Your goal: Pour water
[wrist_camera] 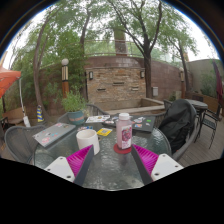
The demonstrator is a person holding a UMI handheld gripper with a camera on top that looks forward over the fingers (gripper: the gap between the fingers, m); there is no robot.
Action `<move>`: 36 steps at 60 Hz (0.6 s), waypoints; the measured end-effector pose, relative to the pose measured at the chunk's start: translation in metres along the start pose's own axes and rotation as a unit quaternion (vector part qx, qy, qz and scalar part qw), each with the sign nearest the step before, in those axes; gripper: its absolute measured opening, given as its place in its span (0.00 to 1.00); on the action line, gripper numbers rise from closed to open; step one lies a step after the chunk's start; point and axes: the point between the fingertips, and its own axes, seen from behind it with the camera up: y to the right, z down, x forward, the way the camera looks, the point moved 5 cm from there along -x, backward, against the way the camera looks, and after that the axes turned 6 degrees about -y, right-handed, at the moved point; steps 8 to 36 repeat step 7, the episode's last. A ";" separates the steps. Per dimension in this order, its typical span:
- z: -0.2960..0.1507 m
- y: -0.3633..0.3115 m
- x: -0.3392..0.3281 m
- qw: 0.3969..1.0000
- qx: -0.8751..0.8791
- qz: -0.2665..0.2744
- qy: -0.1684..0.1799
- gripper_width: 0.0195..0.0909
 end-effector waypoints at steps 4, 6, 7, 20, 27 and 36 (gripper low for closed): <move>0.011 -0.011 -0.031 1.000 -0.003 -0.003 0.007 0.89; 0.017 -0.016 -0.045 1.000 -0.005 -0.010 0.010 0.89; 0.019 -0.018 -0.051 1.000 -0.006 -0.014 0.011 0.89; 0.019 -0.018 -0.051 1.000 -0.006 -0.014 0.011 0.89; 0.019 -0.018 -0.051 1.000 -0.006 -0.014 0.011 0.89; 0.019 -0.018 -0.051 1.000 -0.006 -0.014 0.011 0.89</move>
